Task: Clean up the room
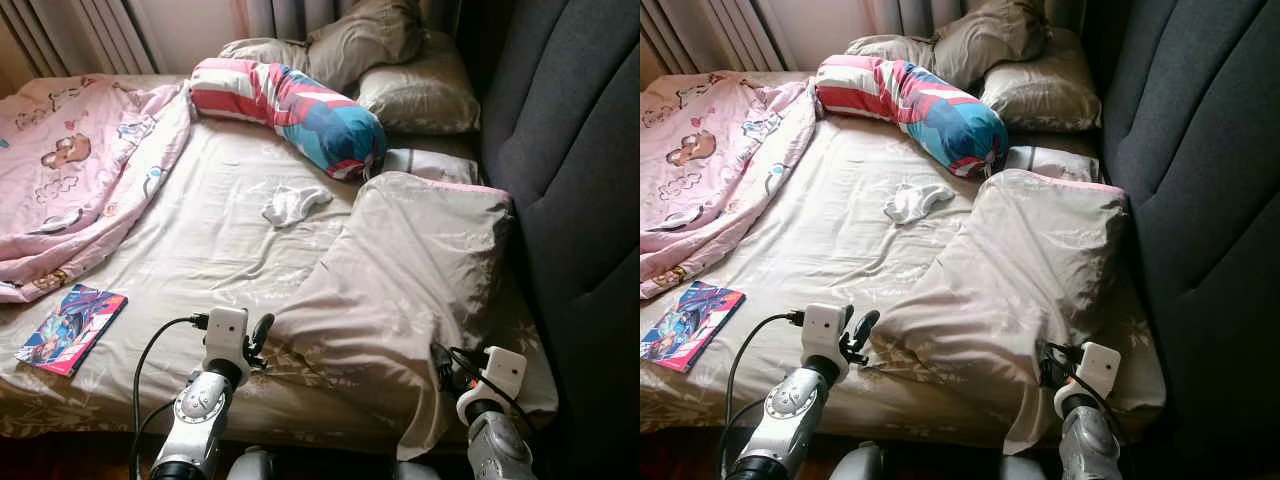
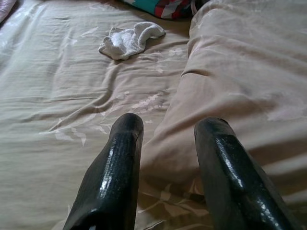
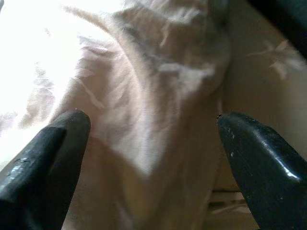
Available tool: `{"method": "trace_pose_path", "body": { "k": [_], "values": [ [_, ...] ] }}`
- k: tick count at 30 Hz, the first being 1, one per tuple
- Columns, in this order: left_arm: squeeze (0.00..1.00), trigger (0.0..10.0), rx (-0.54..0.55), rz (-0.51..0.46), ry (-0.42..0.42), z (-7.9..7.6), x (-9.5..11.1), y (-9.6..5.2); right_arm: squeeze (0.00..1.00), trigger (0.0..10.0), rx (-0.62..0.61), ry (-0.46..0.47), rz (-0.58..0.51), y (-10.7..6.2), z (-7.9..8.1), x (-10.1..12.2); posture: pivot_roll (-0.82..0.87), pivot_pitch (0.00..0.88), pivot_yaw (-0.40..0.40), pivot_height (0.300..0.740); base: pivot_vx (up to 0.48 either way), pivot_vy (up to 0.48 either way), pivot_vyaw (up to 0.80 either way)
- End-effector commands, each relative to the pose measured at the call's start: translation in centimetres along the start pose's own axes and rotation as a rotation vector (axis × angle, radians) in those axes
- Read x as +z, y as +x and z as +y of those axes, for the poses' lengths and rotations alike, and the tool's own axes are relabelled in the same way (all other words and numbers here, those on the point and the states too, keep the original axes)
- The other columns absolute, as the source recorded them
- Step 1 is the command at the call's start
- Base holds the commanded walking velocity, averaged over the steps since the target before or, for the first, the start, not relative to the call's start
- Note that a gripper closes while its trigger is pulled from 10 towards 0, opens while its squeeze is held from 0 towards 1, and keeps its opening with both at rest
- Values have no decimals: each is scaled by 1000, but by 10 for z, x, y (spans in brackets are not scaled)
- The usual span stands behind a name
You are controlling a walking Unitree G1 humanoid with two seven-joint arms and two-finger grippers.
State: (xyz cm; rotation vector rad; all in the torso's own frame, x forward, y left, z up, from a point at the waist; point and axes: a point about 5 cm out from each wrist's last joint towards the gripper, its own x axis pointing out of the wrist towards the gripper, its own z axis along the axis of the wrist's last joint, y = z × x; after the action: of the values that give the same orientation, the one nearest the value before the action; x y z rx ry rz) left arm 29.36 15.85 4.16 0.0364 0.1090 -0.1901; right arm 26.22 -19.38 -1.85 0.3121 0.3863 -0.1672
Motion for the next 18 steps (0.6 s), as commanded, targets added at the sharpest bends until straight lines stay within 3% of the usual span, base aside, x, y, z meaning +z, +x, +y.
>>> {"method": "trace_pose_path", "body": {
  "k": [1, 10, 14, 18],
  "values": [
    [0, 10000, 2, 28, 8, 3, -6, -4, 0, 10000, 1, 41, 32, 0, 1, -4, -62, 130, 53, 659, 0, 0, 0],
    [0, 10000, -3, 34, 15, 4, -7, -7, 0, 10000, 20, 133, 68, 8, 4, 3, -45, 126, 58, 659, 0, 0, 0],
    [0, 10000, -6, 35, 18, 5, -8, -10, 0, 10000, 3, 87, 91, 11, 5, 5, -33, 124, 63, 659, 0, 0, 0],
    [0, 10000, -15, 40, 26, 6, -10, -14, 0, 10000, 23, 101, 92, 14, 8, 9, -20, 129, 69, 659, 0, 0, 0]
  ]
}}
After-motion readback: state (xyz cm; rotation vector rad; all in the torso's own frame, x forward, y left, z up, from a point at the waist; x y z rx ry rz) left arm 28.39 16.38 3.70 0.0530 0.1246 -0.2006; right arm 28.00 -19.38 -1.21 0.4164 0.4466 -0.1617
